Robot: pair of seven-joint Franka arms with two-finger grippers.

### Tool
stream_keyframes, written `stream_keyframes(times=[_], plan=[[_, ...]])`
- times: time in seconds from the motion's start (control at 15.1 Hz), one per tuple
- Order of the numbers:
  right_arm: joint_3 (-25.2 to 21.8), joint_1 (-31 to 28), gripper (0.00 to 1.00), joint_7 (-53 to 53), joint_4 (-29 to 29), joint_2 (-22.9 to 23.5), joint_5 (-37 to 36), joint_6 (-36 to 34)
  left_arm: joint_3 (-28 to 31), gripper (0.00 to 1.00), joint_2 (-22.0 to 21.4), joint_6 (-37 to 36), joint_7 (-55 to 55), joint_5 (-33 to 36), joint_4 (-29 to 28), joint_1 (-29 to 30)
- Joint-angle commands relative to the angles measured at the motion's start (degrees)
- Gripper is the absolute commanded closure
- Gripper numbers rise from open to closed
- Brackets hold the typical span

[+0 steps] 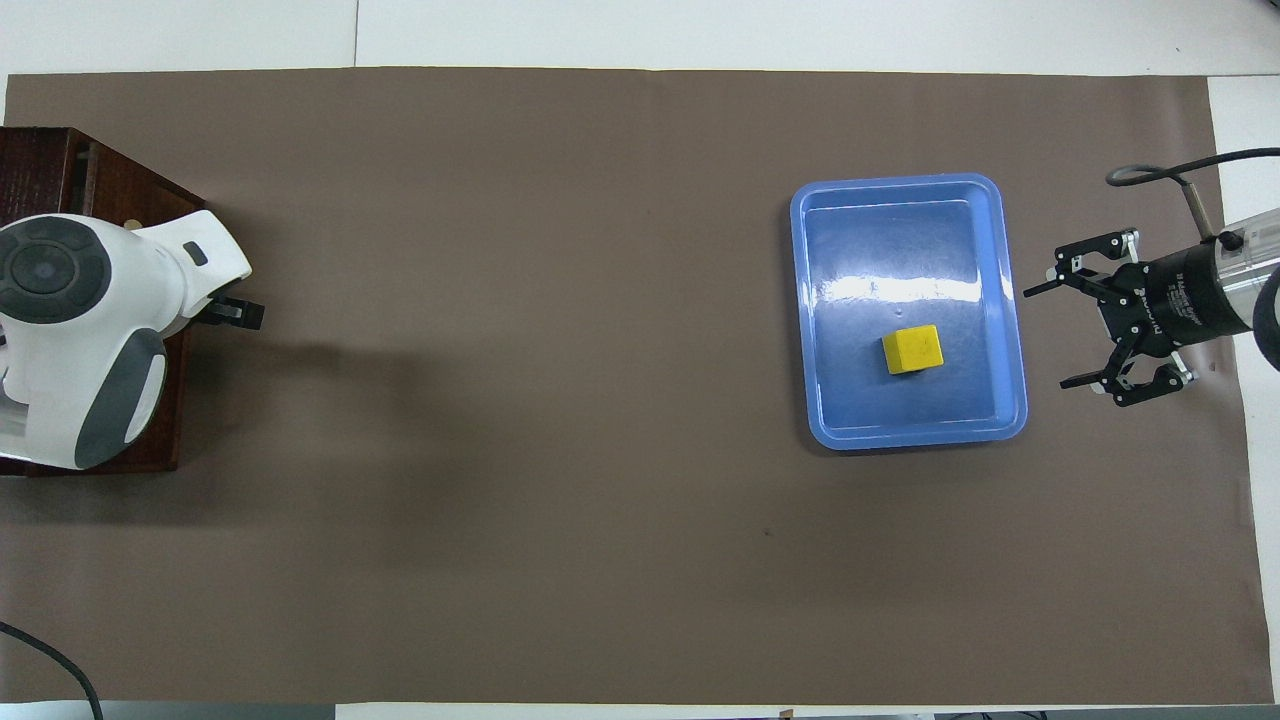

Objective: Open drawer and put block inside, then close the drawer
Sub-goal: 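Open the drawer with the left gripper while the right gripper reaches the tray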

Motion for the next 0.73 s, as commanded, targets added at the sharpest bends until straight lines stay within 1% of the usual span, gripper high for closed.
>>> stream_keyframes(times=[0.0, 0.07, 0.27, 0.53, 0.66], plan=[[0.4, -0.7, 0.0, 1.1, -1.5, 2.6, 2.4, 5.2, 0.2, 0.0, -0.3, -1.0, -4.6, 0.3, -0.2, -5.1], [0.4, -0.7, 0.0, 1.1, -2.0, 3.4, 3.6, 5.9, 0.2, 0.0, -0.4, -2.0, -5.2, 0.2, -0.2, -6.4], [0.4, -1.1, 0.0, 1.2, -2.1, 7.1, 5.3, 6.2, 0.2, 0.0, -0.5, -4.2, -6.9, -4.7, 0.3, -10.1], [0.4, -0.9, 0.0, -0.2, -1.6, 12.0, 5.8, 6.5, 0.2, 0.0, -0.8, -5.5, -9.6, -6.0, 0.2, -13.6], [0.4, -0.3, 0.0, -2.6, -1.7, 12.7, 6.0, 6.7, 0.2, 0.0, -0.9, -5.8, -10.0, -7.4, 0.3, -14.6]])
